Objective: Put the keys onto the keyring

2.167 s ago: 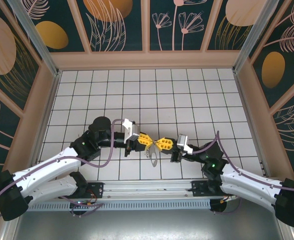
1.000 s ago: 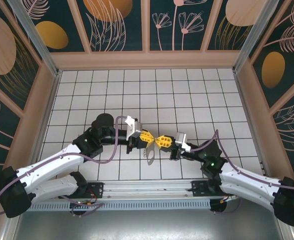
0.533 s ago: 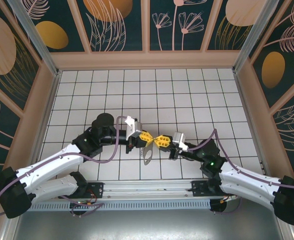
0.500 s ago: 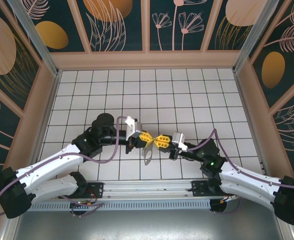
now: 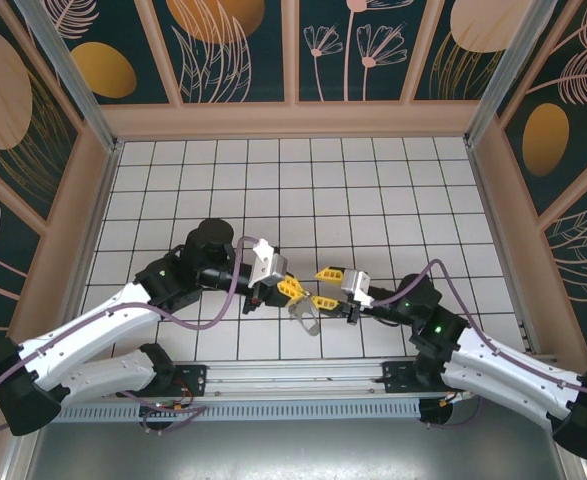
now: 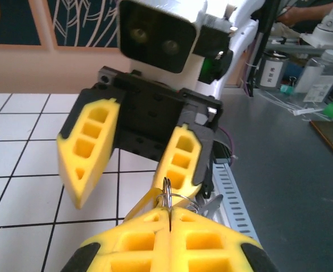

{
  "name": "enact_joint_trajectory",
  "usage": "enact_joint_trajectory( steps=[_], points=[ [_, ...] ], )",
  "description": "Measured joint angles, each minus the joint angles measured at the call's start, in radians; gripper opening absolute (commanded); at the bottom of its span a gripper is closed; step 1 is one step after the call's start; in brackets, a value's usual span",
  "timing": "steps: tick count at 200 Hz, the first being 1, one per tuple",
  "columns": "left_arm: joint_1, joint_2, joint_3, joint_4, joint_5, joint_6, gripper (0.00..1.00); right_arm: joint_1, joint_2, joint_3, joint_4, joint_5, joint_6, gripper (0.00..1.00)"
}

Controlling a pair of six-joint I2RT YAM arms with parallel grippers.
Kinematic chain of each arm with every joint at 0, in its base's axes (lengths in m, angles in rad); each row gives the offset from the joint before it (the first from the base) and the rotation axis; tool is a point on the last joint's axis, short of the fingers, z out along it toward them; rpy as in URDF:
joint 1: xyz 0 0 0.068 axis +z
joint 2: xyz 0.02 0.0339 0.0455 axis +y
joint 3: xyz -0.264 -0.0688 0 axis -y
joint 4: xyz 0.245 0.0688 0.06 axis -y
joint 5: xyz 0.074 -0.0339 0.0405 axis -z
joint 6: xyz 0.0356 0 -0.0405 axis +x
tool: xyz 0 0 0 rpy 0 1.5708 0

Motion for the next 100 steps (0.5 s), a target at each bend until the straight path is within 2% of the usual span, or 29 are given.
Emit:
enact_joint_trajectory(
  steps=[60, 100],
  points=[
    [0.0, 0.049, 0.061, -0.175, 0.03, 0.08, 0.0, 0.0, 0.008, 0.001, -0.045, -0.081, -0.021, 0.38],
    [0.0, 0.071, 0.064, -0.207, 0.044, 0.098, 0.0, 0.0, 0.042, 0.001, -0.014, -0.146, -0.024, 0.33]
  ],
)
